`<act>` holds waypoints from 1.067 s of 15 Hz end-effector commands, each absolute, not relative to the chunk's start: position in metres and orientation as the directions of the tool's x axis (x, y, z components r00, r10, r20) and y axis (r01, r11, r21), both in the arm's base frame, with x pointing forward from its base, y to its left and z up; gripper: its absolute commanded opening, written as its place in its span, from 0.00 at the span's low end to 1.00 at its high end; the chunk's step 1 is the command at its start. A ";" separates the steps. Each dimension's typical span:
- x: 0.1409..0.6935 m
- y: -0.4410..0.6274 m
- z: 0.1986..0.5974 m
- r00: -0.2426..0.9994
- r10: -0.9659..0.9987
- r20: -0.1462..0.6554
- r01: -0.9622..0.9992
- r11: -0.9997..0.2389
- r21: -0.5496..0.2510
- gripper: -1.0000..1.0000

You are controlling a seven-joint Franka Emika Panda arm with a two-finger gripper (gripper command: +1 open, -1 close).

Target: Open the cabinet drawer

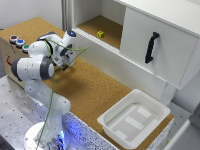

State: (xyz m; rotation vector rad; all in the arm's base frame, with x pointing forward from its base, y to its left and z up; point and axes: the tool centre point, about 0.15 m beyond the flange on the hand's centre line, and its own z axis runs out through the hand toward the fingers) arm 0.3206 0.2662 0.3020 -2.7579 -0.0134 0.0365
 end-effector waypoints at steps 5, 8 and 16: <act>0.329 0.220 0.253 0.999 -0.004 -0.053 -0.025 -0.910 -0.414 0.00; 0.329 0.212 0.252 0.998 -0.019 -0.058 -0.041 -0.913 -0.406 0.00; 0.325 0.189 0.252 0.997 -0.058 -0.060 -0.077 -0.919 -0.385 0.00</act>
